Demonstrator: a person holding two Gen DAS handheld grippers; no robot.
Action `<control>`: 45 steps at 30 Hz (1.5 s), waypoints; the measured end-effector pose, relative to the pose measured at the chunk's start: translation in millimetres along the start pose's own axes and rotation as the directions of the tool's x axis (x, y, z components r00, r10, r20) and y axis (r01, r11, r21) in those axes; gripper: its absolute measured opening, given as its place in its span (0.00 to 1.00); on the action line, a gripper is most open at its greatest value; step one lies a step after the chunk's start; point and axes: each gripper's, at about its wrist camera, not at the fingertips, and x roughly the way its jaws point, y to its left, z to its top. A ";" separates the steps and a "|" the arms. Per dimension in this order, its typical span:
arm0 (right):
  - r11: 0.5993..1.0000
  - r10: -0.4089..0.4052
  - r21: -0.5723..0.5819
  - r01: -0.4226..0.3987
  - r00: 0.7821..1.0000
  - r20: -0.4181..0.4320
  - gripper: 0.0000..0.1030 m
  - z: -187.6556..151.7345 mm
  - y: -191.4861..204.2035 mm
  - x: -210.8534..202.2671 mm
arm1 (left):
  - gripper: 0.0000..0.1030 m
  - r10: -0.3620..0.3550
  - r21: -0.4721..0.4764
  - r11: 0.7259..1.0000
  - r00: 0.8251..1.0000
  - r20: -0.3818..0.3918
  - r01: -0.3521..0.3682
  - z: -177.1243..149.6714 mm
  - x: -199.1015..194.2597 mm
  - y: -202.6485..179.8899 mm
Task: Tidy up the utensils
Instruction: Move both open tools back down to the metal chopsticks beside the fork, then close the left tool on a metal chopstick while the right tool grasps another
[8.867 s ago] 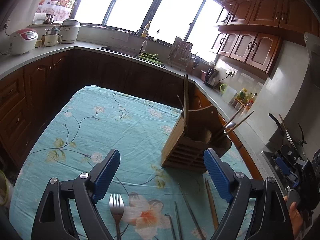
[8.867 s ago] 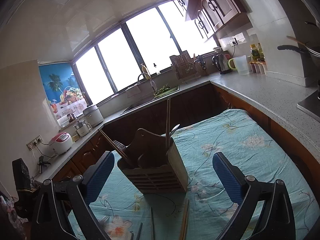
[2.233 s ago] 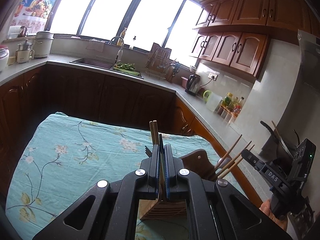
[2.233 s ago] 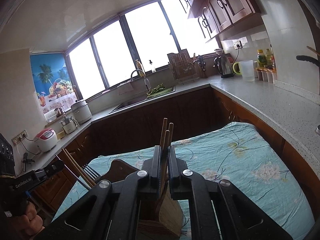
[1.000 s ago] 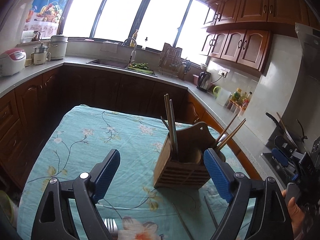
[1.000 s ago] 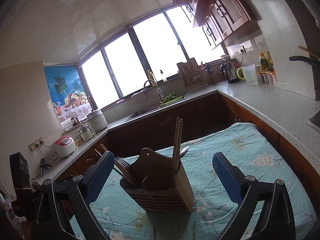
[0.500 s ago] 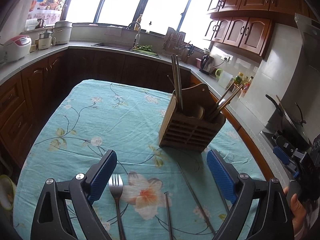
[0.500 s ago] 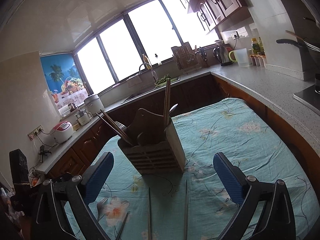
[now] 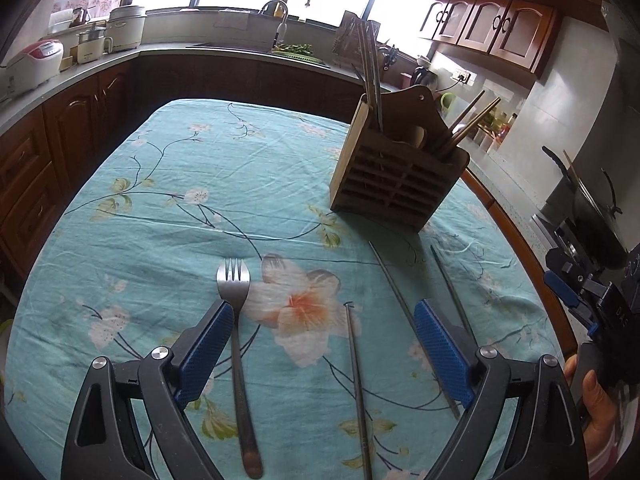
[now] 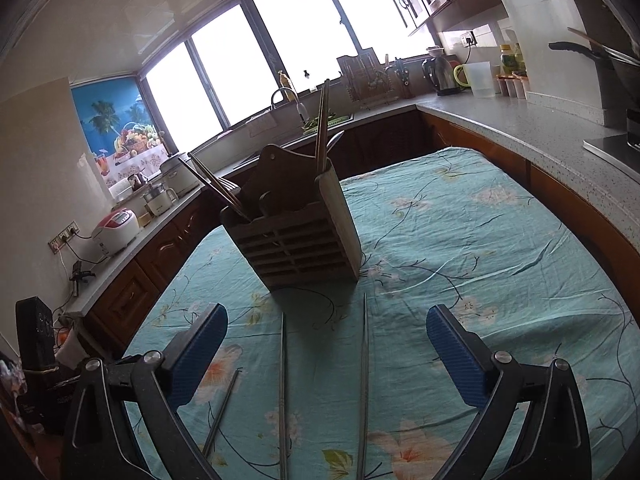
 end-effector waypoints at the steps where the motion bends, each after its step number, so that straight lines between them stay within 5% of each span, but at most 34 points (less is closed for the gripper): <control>1: 1.000 0.001 0.002 -0.001 1.000 -0.008 0.98 -1.4 -1.0 1.9 | 0.89 0.000 0.003 1.000 1.000 -0.005 0.000 -0.6 2.3 -0.9; 16: 0.999 -0.020 -0.047 0.017 0.997 -0.071 0.94 -3.4 3.7 17.3 | 0.85 0.011 0.072 0.997 0.996 -0.091 -0.004 -6.2 36.0 -21.6; 27: 0.991 -0.082 -0.117 0.058 0.974 -0.210 0.45 -3.8 2.0 70.5 | 0.50 -0.005 0.096 0.995 0.981 -0.195 0.024 -8.4 74.5 -27.8; 35: 0.984 -0.124 -0.158 0.082 0.953 -0.278 0.34 1.2 -8.4 112.2 | 0.34 -0.001 0.109 0.994 0.966 -0.259 0.030 -9.0 105.9 -33.5; 45: 0.951 -0.231 -0.275 0.143 0.920 -0.318 0.15 -1.8 -4.3 149.9 | 0.20 0.118 0.246 0.967 0.966 -0.229 -0.060 -12.6 120.7 -57.5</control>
